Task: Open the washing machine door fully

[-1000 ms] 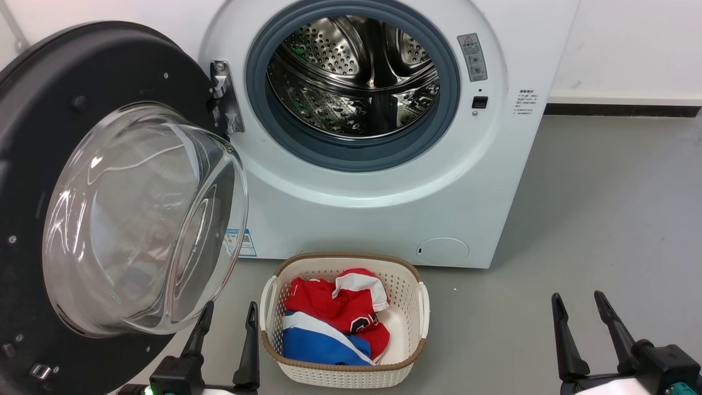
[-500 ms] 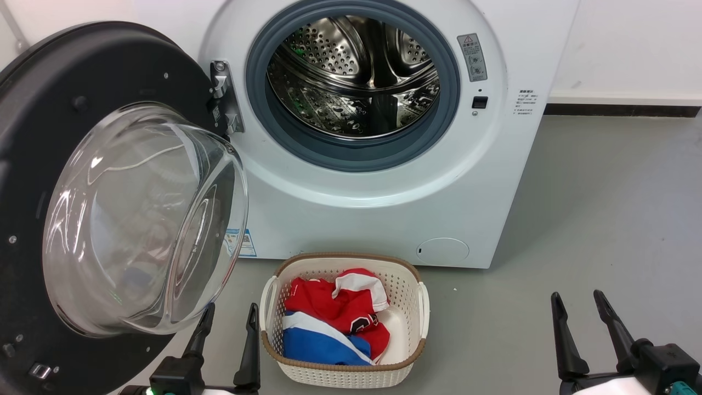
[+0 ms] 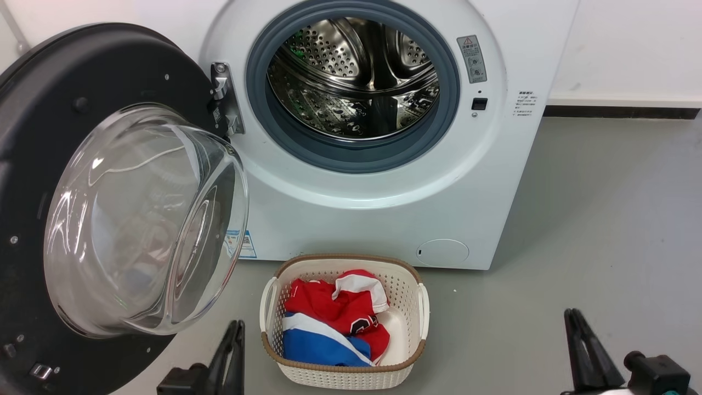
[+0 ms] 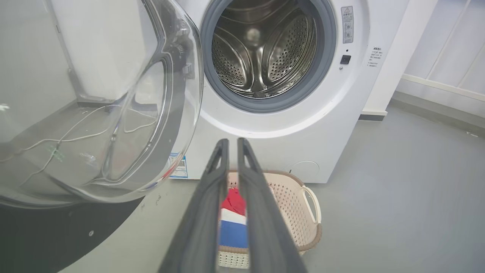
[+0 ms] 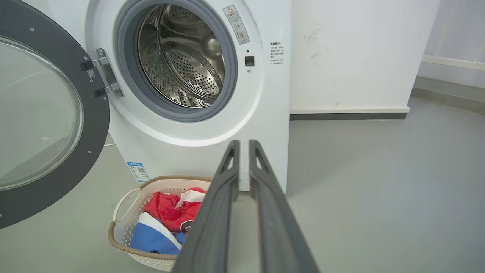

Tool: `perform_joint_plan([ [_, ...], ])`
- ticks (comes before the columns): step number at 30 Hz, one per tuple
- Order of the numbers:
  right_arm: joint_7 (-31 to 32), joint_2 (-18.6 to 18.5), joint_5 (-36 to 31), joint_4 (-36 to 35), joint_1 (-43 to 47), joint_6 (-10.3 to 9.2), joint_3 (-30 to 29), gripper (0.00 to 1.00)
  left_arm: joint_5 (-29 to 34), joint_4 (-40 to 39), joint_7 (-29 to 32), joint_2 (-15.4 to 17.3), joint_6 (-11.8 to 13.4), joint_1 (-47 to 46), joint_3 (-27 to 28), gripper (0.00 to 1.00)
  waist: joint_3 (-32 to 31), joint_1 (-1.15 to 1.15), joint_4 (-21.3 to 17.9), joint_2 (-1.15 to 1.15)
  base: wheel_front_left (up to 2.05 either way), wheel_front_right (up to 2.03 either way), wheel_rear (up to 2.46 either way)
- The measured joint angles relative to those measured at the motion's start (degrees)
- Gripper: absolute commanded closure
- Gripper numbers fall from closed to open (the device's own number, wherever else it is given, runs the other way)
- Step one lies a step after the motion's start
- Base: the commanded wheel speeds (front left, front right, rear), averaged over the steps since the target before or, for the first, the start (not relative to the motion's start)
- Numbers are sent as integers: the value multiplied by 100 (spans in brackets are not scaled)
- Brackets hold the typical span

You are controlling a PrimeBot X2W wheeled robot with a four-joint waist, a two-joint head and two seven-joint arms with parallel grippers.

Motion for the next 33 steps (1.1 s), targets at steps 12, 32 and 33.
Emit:
perform_joint_plan([
  [12,304,1,1157,180,-26,0,-51,100,-1180,194,275,8,-66,-40,109,100,33,0,-22,0,0,0,0],
  [32,797,1,3095,290,-356,-1,-137,100,-3115,324,728,25,-186,-344,334,100,92,0,-59,0,0,0,0],
  [33,804,1,3170,293,-369,-1,-140,100,-3201,330,751,27,-188,-367,344,100,95,0,-61,0,0,0,0],
])
